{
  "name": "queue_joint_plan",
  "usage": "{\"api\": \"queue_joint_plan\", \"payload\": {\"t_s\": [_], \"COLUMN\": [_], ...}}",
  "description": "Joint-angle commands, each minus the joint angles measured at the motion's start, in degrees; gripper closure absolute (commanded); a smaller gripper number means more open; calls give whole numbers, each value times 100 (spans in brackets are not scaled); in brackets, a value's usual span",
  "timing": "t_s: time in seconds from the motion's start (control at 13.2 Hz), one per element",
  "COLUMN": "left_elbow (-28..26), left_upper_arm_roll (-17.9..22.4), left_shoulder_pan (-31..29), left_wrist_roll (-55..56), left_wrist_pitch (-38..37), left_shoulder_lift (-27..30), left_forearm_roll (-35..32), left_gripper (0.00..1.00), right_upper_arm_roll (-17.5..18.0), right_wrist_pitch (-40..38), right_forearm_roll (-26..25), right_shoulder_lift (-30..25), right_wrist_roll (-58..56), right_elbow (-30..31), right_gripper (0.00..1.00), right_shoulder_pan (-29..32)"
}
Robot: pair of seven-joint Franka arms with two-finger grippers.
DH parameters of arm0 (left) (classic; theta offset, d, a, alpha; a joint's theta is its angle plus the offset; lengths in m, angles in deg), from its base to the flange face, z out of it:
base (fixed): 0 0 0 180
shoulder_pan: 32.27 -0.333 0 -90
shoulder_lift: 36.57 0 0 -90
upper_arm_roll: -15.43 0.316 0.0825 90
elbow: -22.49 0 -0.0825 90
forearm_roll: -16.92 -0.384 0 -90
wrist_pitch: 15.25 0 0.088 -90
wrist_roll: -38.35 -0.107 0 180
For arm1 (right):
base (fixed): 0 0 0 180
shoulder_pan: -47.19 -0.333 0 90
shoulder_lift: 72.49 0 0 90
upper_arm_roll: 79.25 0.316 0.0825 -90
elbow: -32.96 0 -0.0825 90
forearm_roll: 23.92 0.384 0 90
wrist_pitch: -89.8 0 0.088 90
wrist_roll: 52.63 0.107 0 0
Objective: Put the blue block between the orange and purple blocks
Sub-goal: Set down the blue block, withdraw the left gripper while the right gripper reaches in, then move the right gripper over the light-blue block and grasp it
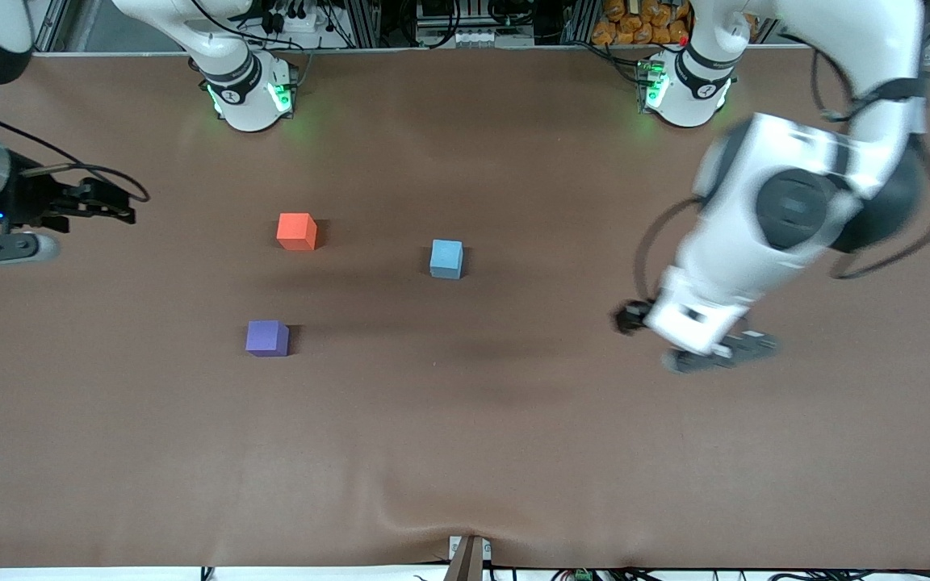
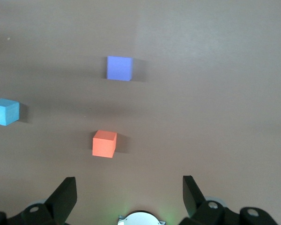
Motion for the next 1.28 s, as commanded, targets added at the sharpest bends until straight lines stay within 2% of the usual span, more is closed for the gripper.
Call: {"api": "queue_joint_plan", "payload": {"t_s": [0.0, 0.15, 0.45, 0.75, 0.91, 1.06, 1.21], "left_elbow": [-616, -1073, -2084, -2569, -2308, -1799, -1349], "left_upper_arm_roll": [-75, -75, -84, -128, -128, -32, 450], "left_shoulder_pan": [-355, -496, -707, -1217, -1270, -1244, -851], "left_wrist_roll": [-507, -869, -2036, -3302, -3525, -3499, -3472], "left_wrist_pitch": [-25, -16, -16, -42, -374, -901, -1359], "left_shoulder_lift": [464, 754, 1544, 2117, 2179, 2171, 2214], "left_forearm_roll": [-7, -25, -561, -491, -395, -19, 256], "left_gripper": [0, 0, 0, 0, 0, 0, 0], "right_upper_arm_roll": [40, 49, 49, 49, 49, 49, 49], "right_wrist_pitch": [-102, -23, 161, 723, 978, 1163, 1452], "right_forearm_roll": [178, 537, 1100, 1137, 1093, 1084, 595], "right_shoulder_lift": [-10, 34, 245, 473, 613, 815, 1201], "right_wrist_roll": [639, 1254, 1633, 2634, 3075, 3103, 3111], "right_elbow": [-108, -117, -108, -91, -91, -82, -82], "right_gripper": [0, 0, 0, 0, 0, 0, 0], "right_shoulder_pan": [-366, -526, -728, -1368, -1720, -1975, -2641]}}
